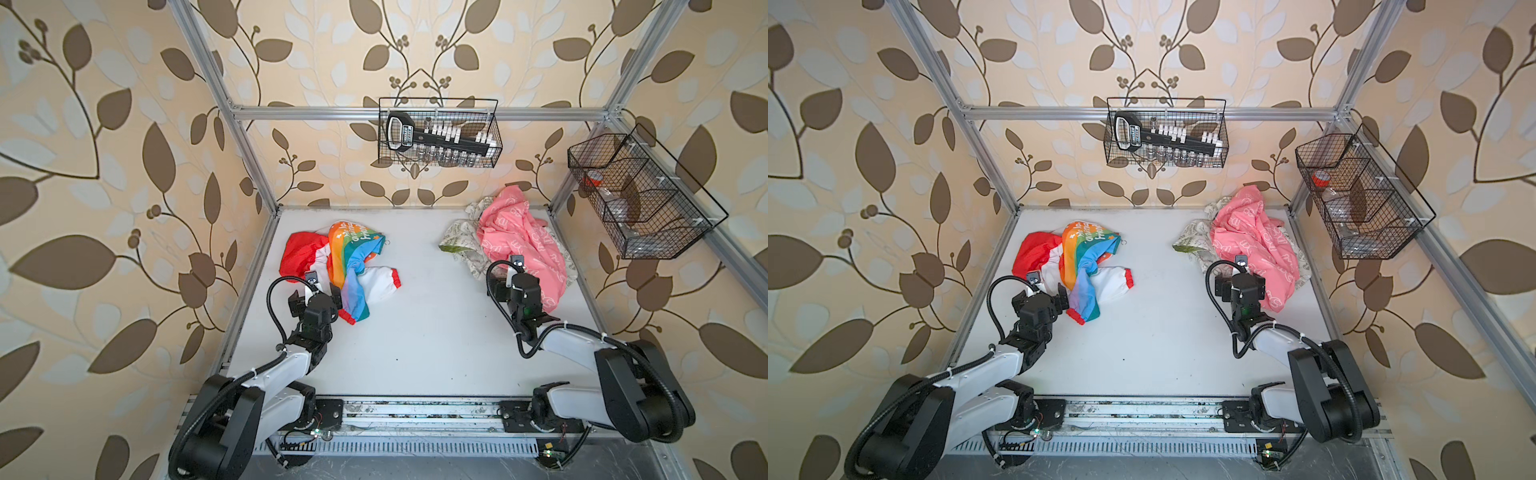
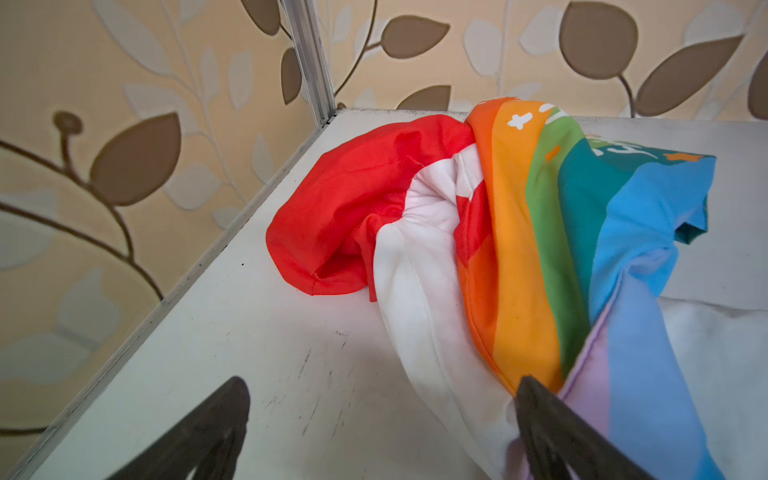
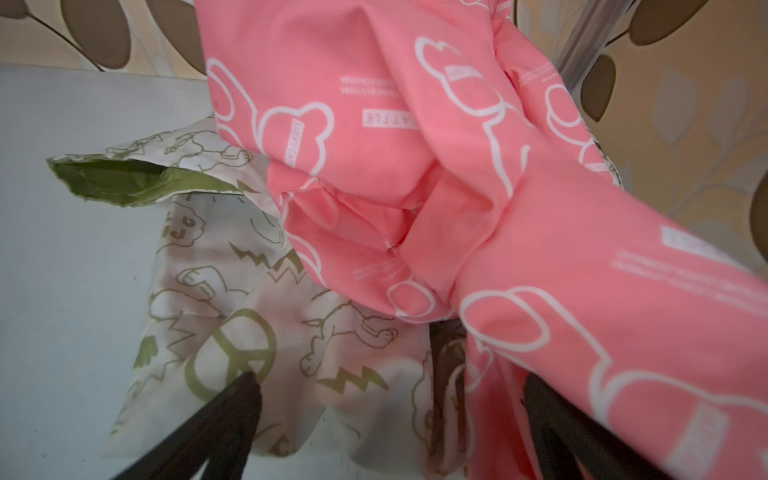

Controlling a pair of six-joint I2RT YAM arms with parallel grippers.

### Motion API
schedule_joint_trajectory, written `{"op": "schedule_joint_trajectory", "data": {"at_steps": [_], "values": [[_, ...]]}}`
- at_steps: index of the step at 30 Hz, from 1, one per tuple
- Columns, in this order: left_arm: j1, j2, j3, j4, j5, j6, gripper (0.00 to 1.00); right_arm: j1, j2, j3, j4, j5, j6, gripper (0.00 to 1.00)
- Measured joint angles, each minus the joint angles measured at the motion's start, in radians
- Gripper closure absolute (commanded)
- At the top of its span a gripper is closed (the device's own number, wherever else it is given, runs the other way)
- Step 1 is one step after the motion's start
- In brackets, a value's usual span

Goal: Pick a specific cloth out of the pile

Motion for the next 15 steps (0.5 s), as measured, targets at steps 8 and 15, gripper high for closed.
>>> {"op": "schedule_joint_trajectory", "data": {"at_steps": [8, 15], "values": [[0.053, 0.217, 0.012, 0.196, 0.045, 0.037, 0.01, -0.035, 0.061, -0.114, 0.327, -0.077, -0.060, 0.03], [0.132, 0.325, 0.112, 0.192, 0.173, 0.036, 0.01, -0.147, 0.146, -0.162, 0.517, -0.162, -0.026, 0.00]]}}
